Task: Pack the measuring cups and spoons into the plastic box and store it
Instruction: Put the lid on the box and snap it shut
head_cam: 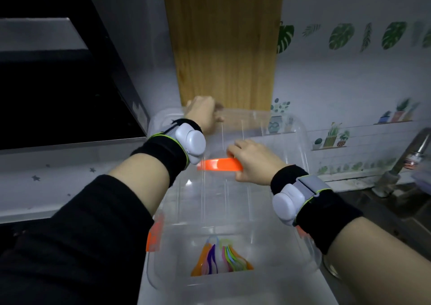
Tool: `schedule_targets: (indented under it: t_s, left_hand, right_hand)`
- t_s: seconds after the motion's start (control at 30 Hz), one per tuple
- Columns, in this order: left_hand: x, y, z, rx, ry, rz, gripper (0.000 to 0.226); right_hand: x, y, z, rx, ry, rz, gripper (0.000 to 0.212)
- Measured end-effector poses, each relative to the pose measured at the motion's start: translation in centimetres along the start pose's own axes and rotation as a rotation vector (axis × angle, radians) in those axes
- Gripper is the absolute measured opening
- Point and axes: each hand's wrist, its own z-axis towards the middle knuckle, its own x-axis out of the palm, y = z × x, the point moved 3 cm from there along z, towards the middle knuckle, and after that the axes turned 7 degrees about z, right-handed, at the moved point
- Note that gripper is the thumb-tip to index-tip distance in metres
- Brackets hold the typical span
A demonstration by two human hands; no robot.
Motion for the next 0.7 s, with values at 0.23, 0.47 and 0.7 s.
schedule_targets:
  t_s: [0.23,0.47,0.7]
  left_hand:
    - [7.6,0.5,-2.6,-0.036,0.289,0.038,0.030]
    - [12.4,1.9,-5.6,-0.053,0.402,-0.007,0.036]
    - [15.7,2.7,-7.5,-0.075,0.445,-0.008,0.045]
  right_hand:
    - [3.1,1.1,-0.8,-0.004,0.296,0.111,0.029]
    - [7.2,1.9,-1.5,0.023,0.448,0.177,0.032]
    - [10.3,2.2,-1.9,0.033,0.515,0.237,0.031]
